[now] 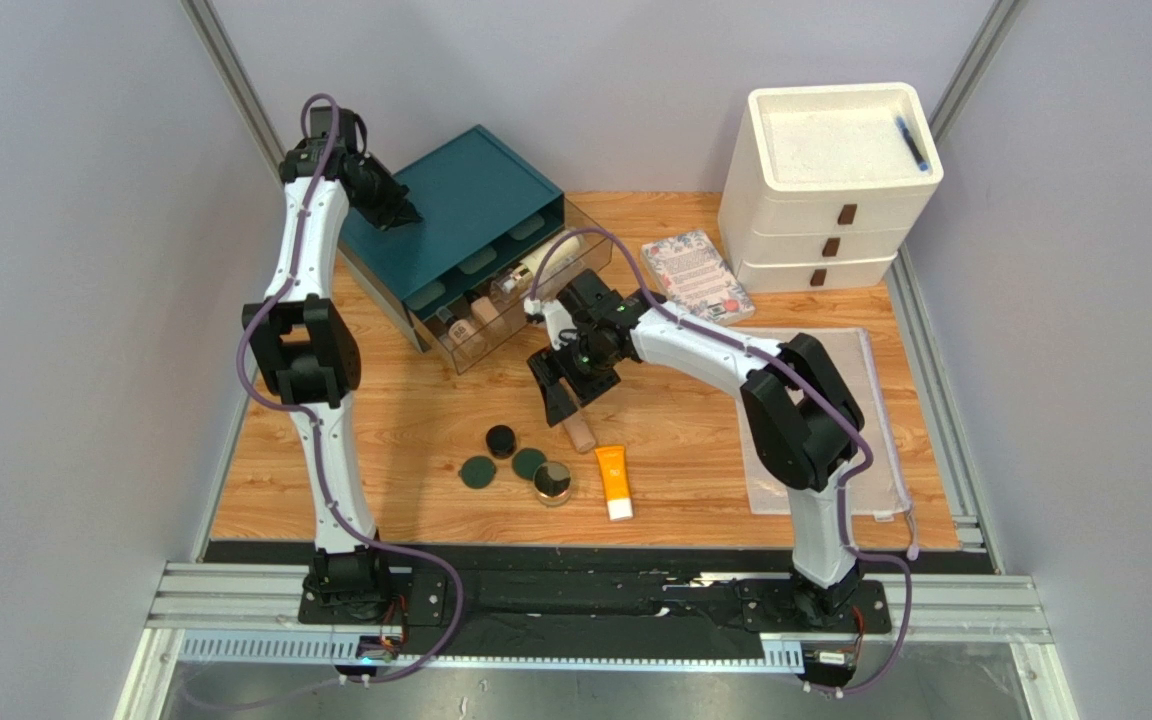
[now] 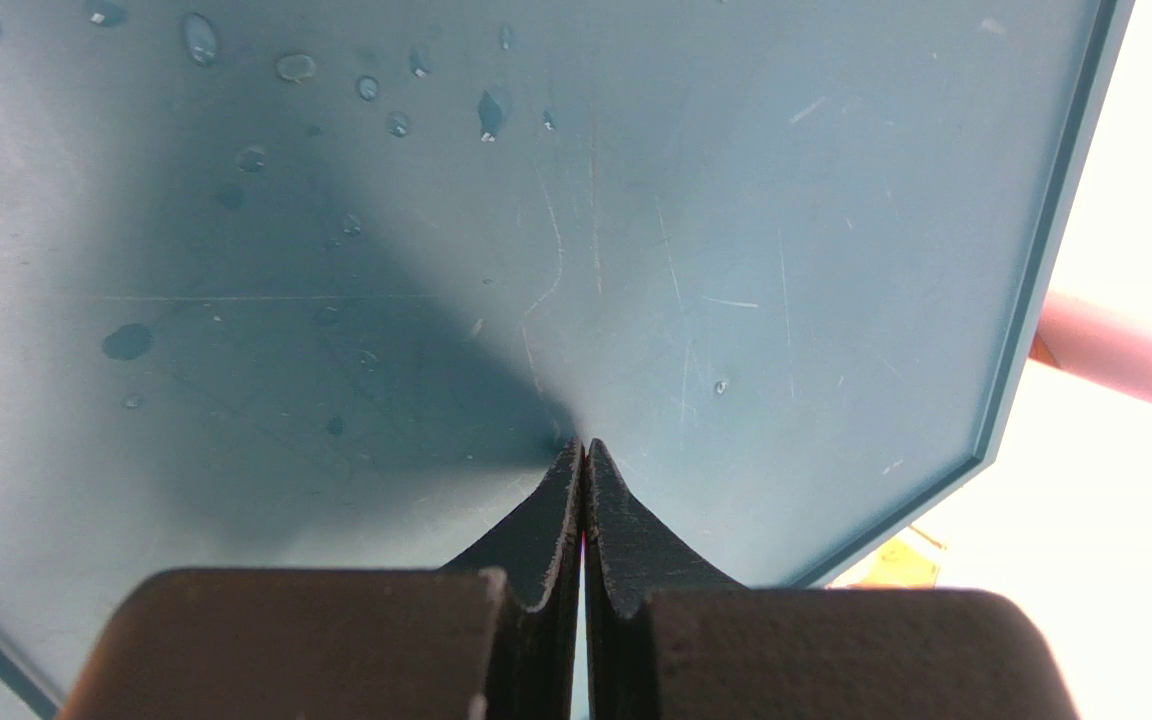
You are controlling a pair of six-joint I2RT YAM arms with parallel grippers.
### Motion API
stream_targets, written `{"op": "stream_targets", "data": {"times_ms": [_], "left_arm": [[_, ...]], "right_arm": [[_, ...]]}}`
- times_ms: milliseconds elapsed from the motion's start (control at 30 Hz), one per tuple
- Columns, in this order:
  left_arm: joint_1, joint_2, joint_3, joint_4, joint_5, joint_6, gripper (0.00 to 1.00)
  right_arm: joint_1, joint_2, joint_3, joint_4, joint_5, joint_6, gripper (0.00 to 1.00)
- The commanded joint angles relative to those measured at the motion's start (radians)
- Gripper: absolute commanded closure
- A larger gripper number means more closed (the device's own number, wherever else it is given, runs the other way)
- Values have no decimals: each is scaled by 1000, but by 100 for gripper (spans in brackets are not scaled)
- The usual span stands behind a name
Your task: Organize the makeup
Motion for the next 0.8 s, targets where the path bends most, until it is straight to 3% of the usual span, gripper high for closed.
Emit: {"op": "stream_targets", "data": {"times_ms": [0,167,267,367,400,500,767], "left_arm": [[-17,101,-67,-200,-16,57,100],[-17,104,-71,-197,-11,62,100],[-17,104,-70,-196,-11,65,100],[-16,104,-71,-194,-10,64,100],[-16,104,-70,-191,-8,64,100],[-17,104,-70,-193,-7,62,100],[-16,99,-70,-180,7,53,100]], "right_arm": [[14,13,-48,19,78,-47,30],[37,26,-93,22,176,-34,33],[38,56,-96,5,211,-15,40],[40,72,-99,-17,231,-12,64],[40,72,-99,-23,239,-11,81],[38,59,-99,-53,273,-23,100],[38,-117,-134,-93,369,-49,100]]}}
